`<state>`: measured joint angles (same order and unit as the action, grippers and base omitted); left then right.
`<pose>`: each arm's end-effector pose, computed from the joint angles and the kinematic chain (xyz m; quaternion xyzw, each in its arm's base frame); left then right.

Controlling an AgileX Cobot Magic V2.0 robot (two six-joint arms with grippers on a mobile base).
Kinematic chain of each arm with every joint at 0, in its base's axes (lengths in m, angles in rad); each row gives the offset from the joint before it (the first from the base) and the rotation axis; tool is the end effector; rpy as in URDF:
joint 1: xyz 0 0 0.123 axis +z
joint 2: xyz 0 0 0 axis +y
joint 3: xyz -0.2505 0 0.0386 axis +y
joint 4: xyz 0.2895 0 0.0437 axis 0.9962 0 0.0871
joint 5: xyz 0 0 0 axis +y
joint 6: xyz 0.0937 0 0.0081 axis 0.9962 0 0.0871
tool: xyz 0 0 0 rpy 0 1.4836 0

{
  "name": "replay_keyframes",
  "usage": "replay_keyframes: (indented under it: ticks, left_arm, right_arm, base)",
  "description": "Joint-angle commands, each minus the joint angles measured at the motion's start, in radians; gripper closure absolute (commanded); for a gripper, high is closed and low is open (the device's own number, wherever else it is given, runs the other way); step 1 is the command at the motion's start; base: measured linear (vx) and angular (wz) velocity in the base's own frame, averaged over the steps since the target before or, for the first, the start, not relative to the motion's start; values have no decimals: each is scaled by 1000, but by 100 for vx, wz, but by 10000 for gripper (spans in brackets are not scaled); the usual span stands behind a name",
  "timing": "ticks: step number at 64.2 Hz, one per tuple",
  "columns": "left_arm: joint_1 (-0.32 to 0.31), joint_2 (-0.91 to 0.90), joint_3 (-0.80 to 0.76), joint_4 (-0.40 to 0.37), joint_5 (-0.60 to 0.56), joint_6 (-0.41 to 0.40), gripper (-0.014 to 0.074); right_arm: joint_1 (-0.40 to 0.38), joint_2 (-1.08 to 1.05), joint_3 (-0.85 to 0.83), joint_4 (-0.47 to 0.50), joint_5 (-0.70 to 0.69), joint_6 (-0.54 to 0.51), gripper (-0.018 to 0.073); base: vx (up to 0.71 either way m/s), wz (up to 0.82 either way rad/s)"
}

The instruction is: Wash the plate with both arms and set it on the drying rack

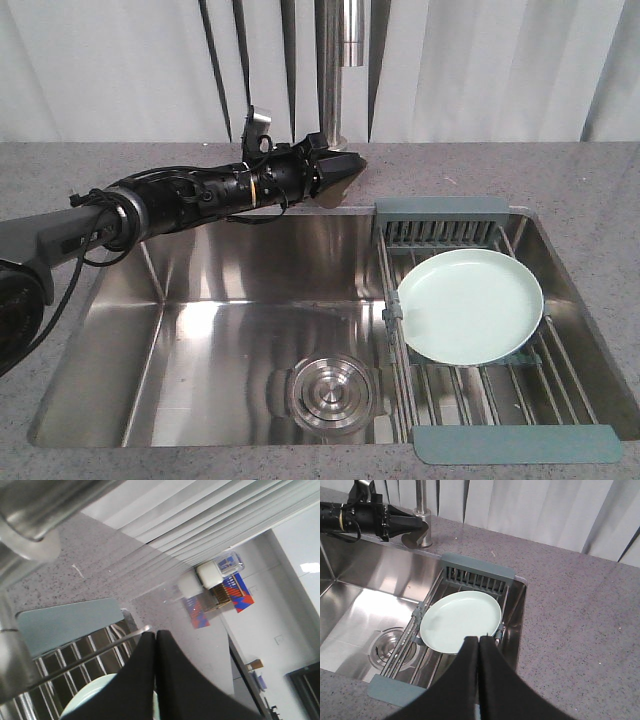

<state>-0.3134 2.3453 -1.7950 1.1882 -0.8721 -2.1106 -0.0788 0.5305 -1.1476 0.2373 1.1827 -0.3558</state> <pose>0.4918 -0.2295 0.1579 -0.0097 0.7181 -0.6255 0.3048 0.0975 0.0128 0.4447 -0.1356 0.8378 0.0029 0.5289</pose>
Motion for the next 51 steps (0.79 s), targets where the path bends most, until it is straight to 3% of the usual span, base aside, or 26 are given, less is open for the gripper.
replay_keyframes:
  ticks: [1,14,33,41,51]
  left_arm:
    - [6,-79,-36,-80,-82,-5,603]
    - [28,-109,-36,-127,-118,-5,603]
    - [101,-185,-36,-115,-223,-5,603]
    - [146,-215,-36,-107,-331,-5,603]
    - [204,-272,-36,-23,-449,-5,603]
  right_arm:
    - [-4,10,-18,7,-92,-10,566]
    - [-4,10,-18,12,-99,-9,566]
    - [-4,29,-18,27,-145,-9,566]
    - [-4,79,-18,86,-152,-43,566]
    - [-4,174,-18,242,-229,-176,566]
  base:
    - [0,0]
    - [0,0]
    - [0,0]
    - [0,0]
    - [0,0]
